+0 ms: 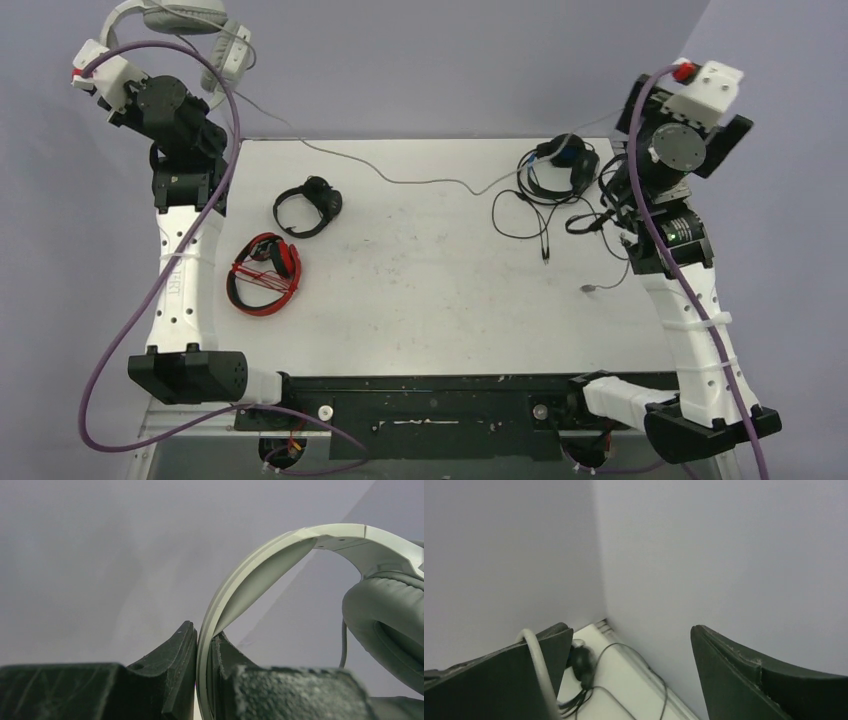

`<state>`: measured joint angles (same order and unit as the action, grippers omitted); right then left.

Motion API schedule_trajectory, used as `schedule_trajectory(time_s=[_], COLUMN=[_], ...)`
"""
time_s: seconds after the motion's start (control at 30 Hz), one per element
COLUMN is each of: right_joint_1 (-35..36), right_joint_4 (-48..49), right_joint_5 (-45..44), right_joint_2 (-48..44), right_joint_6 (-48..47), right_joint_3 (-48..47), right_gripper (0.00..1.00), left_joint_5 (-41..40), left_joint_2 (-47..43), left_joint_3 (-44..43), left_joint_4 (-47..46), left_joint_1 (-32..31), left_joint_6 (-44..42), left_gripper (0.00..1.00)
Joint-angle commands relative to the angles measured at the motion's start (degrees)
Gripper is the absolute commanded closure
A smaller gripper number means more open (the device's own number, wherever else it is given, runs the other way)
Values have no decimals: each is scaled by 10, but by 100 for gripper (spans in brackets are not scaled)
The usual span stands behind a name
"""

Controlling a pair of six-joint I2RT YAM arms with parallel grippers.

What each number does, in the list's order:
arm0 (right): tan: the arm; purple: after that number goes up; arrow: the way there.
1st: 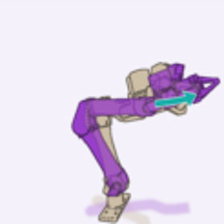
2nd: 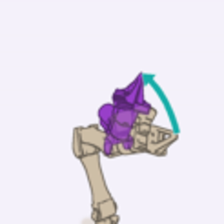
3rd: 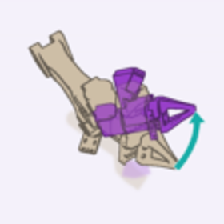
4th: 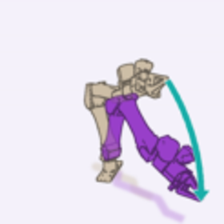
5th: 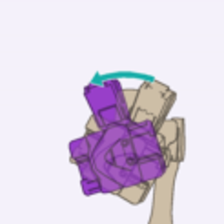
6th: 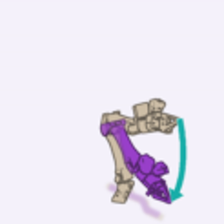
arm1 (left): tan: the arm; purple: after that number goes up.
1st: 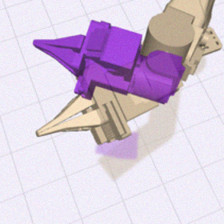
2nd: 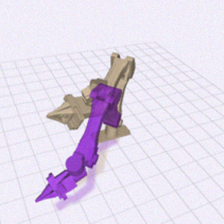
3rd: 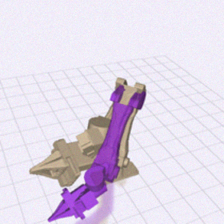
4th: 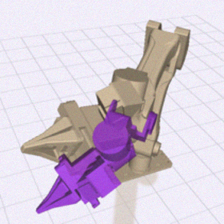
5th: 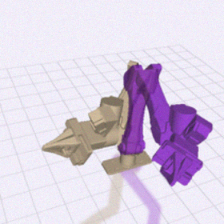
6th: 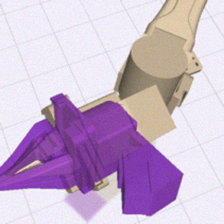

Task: Wrap the headphones
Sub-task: Untie the headphones cable from the headphones.

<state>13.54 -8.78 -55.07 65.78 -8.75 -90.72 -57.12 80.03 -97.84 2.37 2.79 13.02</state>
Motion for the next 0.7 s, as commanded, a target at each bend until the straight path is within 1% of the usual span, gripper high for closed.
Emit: schedule_trajectory(time_s=[0.0, 0.1, 0.13, 0.2, 0.27, 0.33, 0.37, 0.47, 0.5, 0.53, 0.57, 0.6, 0.67], right_joint_1=[52, 52, 52, 52, 52, 52, 53, 59, 59, 58, 59, 59, 60], right_joint_4=[-176, -186, -188, -186, -184, -190, -210, -298, -306, -295, -268, -226, -112], right_joint_5=[276, 425, 463, 531, 581, 599, 593, 499, 493, 504, 532, 610, 734], right_joint_2=[-21, -28, -25, -20, -14, -1, 13, 67, 73, 66, 52, 33, -1], right_joint_6=[24, 59, 66, 84, 113, 135, 141, 155, 147, 141, 135, 126, 117], right_joint_3=[0, 59, 72, 91, 105, 119, 116, 82, 79, 88, 107, 139, 202], right_gripper=[5, 0, 0, 0, 0, 0, 0, 0, 0, 0, 0, 0, 0], left_joint_5=[82, 115, 126, 147, 159, 174, 181, 196, 201, 205, 214, 221, 232], left_joint_2=[-3, -2, -2, -2, -1, 0, 0, 1, 4, 6, 8, 7, 5], left_joint_3=[-64, -77, -81, -87, -93, -98, -100, -112, -120, -127, -135, -140, -143], left_joint_4=[7, 19, 25, 33, 39, 43, 44, 48, 53, 59, 66, 71, 75], left_joint_1=[-13, -23, -23, -49, -69, -91, -99, -121, -125, -129, -131, -133, -137], left_joint_6=[86, 94, 98, 105, 104, 104, 104, 101, 101, 102, 105, 111, 120], left_gripper=[100, 100, 100, 100, 100, 100, 100, 100, 100, 100, 100, 100, 100])
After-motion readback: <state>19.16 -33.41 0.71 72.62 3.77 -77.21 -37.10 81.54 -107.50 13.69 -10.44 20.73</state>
